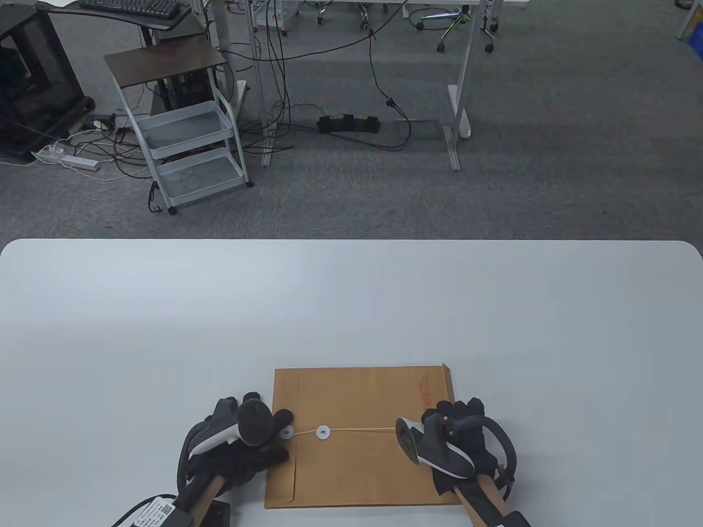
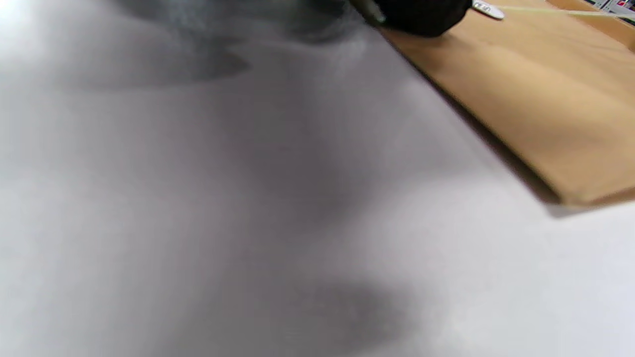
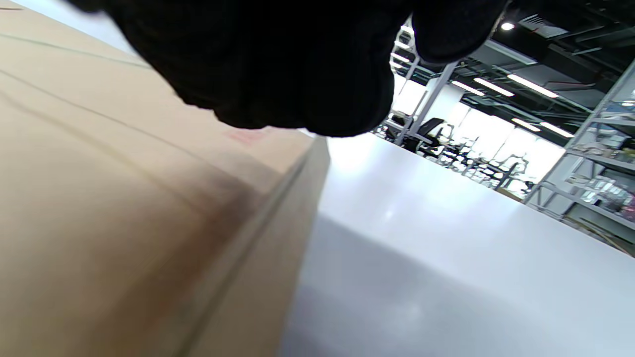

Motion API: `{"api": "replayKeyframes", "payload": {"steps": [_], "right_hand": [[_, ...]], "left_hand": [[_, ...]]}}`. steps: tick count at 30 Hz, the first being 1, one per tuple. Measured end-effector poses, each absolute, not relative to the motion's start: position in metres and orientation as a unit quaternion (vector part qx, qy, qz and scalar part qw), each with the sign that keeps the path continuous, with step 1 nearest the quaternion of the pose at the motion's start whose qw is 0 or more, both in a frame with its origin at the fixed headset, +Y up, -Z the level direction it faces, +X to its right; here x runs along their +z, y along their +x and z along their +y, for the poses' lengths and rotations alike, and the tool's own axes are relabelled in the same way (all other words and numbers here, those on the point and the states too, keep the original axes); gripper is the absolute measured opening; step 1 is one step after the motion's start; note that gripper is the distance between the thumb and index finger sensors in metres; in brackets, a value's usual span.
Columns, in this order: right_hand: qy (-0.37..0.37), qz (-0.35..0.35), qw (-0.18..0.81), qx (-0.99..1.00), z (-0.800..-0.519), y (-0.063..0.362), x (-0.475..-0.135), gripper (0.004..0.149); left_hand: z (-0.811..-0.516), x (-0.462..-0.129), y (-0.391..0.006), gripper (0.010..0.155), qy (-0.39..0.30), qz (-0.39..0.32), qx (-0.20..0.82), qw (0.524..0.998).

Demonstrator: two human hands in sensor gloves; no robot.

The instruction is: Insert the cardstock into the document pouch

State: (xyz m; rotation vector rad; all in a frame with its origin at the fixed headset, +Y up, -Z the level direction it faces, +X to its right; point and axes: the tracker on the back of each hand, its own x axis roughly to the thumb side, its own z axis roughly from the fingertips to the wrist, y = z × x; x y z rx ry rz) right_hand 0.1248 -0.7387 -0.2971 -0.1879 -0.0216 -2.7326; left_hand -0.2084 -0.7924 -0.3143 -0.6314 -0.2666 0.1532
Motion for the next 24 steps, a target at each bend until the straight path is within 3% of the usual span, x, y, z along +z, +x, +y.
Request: {"api": "replayKeyframes", "payload": {"steps": [6,11,12,17,18,19,20,24], "right_hand": [[-0.013,0.001,0.218,-0.976,-0.735,0.145,-0.296,0.034],[0.008,0.022,0.154,-0.988,-0.718,0.144,-0.297,0.045],[0.005,0.024,0.142,-0.990,-0.714,0.140,-0.297,0.026],[-0.019,0.061,0.079,-0.995,-0.683,0.106,-0.298,0.020],[-0.027,0.072,0.064,-0.995,-0.678,0.097,-0.297,0.058],[-0.039,0.086,0.044,-0.995,-0.674,0.087,-0.296,0.045],[-0.051,0.096,0.027,-0.994,-0.672,0.079,-0.294,0.060],[-0.105,0.106,-0.018,-0.989,-0.675,0.054,-0.288,0.066]], "left_hand": [[-0.789,-0.313,-0.208,0.071,-0.291,-0.134,0.070,0.945],[-0.753,-0.307,-0.203,0.070,-0.210,-0.134,0.054,0.967],[-0.746,-0.305,-0.201,0.070,-0.194,-0.134,0.055,0.970],[-0.704,-0.291,-0.192,0.069,-0.106,-0.152,0.036,0.982],[-0.696,-0.287,-0.191,0.068,-0.084,-0.155,0.033,0.984],[-0.688,-0.283,-0.190,0.068,-0.063,-0.158,0.033,0.985],[-0.682,-0.280,-0.190,0.068,-0.048,-0.161,0.035,0.985],[-0.666,-0.272,-0.192,0.066,0.003,-0.177,0.058,0.982]]}}
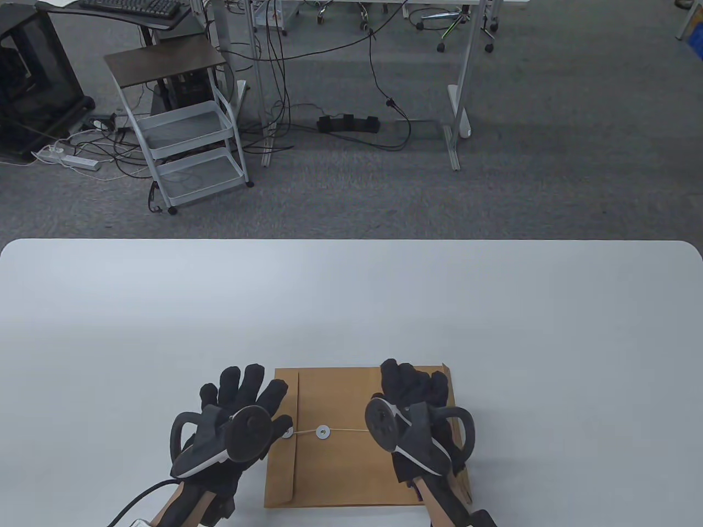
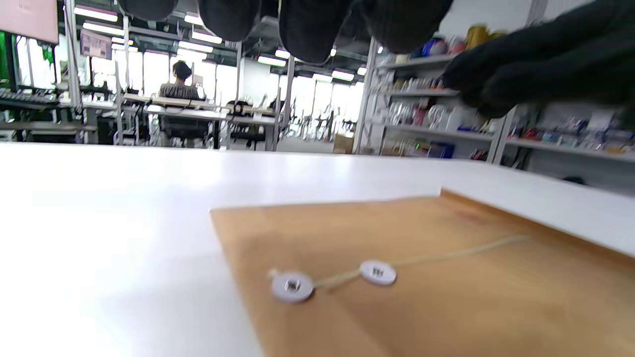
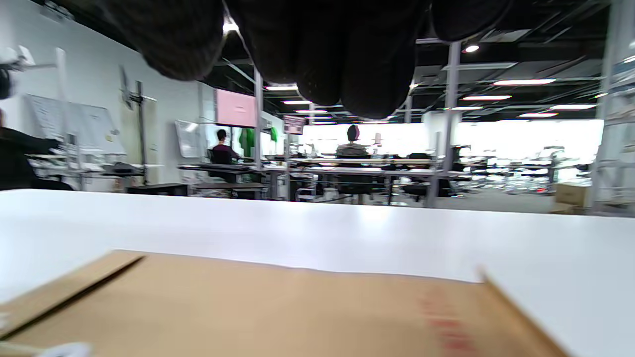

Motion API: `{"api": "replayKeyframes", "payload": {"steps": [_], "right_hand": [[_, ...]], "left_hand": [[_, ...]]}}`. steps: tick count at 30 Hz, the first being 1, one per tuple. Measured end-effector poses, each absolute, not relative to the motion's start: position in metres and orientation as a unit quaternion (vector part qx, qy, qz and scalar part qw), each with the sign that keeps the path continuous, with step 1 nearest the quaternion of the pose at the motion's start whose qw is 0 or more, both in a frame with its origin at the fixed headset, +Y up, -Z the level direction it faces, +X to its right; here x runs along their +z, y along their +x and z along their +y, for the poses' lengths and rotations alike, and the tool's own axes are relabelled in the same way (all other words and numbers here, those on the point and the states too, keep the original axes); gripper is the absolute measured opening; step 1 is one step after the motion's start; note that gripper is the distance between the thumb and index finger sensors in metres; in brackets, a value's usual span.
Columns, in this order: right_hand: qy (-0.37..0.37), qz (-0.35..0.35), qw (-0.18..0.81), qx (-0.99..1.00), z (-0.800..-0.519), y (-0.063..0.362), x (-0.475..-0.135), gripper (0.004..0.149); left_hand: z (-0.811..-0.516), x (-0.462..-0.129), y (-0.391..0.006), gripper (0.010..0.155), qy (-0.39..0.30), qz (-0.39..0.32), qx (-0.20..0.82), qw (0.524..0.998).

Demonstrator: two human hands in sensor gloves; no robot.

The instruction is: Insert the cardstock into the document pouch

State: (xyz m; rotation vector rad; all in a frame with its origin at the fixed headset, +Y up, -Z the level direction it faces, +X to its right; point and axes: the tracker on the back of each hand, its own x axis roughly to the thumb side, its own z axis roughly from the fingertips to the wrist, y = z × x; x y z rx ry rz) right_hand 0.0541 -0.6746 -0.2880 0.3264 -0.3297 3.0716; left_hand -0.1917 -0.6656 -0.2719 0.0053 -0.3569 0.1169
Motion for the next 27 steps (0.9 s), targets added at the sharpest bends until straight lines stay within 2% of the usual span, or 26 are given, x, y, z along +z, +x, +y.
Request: {"api": "replayKeyframes", "payload": {"steps": [1,2,3,5,6,12,27], "right_hand": [[0.119,-0.109,0.019,0.987,-0.677,0.049,-0.287,0.067],[0.129,-0.109,0.015,0.985,-0.679,0.046,-0.286,0.019],[0.139,-0.108,0.008,0.984,-0.680,0.043,-0.285,0.019],[0.158,-0.101,-0.002,0.982,-0.683,0.038,-0.283,0.022],[0.170,-0.091,-0.007,0.981,-0.685,0.036,-0.282,0.073],[0.205,-0.077,-0.005,0.976,-0.689,0.029,-0.279,0.079],[0.200,-0.089,0.001,0.976,-0.689,0.030,-0.279,0.080]], "left_hand": [[-0.663,-0.271,-0.192,0.066,0.012,-0.182,0.065,0.981],[-0.661,-0.270,-0.192,0.066,0.021,-0.188,0.072,0.979],[-0.659,-0.269,-0.193,0.065,0.028,-0.191,0.075,0.978],[-0.655,-0.266,-0.193,0.066,0.046,-0.196,0.081,0.976],[-0.653,-0.264,-0.193,0.066,0.056,-0.198,0.081,0.975],[-0.650,-0.261,-0.191,0.069,0.057,-0.213,0.080,0.972],[-0.654,-0.261,-0.187,0.070,0.052,-0.213,0.061,0.974]]}}
